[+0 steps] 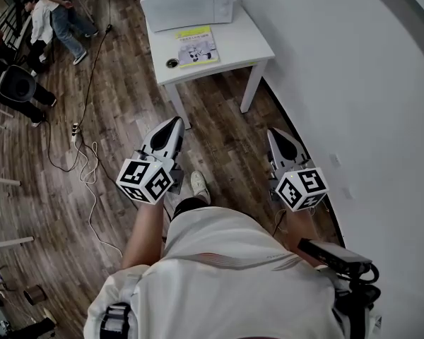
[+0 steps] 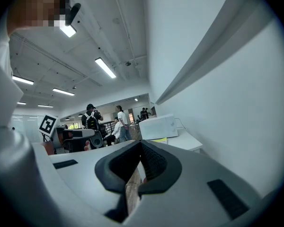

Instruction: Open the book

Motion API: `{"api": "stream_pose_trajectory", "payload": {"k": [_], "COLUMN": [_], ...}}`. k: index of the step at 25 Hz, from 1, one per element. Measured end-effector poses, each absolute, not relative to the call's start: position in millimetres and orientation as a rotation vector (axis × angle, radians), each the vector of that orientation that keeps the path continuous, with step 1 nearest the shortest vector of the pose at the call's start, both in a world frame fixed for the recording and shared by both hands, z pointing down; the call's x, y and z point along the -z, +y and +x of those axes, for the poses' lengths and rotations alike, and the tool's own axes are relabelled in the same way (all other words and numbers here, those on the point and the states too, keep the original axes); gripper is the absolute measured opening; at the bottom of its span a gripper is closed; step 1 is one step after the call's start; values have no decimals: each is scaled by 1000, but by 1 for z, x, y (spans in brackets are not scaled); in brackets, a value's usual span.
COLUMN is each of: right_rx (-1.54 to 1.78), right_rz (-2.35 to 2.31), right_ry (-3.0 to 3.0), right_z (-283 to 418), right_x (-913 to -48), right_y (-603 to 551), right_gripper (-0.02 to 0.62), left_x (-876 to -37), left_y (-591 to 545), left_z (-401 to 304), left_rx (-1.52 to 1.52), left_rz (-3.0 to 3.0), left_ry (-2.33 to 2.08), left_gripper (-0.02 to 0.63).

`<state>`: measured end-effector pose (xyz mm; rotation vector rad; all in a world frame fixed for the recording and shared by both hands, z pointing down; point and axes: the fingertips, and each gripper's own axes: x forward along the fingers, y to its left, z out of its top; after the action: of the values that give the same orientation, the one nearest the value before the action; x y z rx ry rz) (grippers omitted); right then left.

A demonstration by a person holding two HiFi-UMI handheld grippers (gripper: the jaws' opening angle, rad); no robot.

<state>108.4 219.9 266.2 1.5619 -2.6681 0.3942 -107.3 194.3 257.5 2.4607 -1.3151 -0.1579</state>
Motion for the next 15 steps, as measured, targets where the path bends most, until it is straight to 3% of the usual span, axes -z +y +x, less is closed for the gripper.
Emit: {"api": "stream_pose_trajectory", "payload": {"k": [8, 15], "right_rx": [-360, -331], "right_rz": [1566, 1541], "right_ry": [-2657, -2636], "right_z": [111, 58], "right_x": [-259, -235], "right_y": [210, 149], "right_gripper": [2, 3], "left_x": [-248, -239], "left_y": [186, 132], "left_z": [-105, -144], "left_rx": [172, 135], "left_rz": [2492, 2517], "left_ry": [-1323, -1314], "left_gripper": [11, 11]}}
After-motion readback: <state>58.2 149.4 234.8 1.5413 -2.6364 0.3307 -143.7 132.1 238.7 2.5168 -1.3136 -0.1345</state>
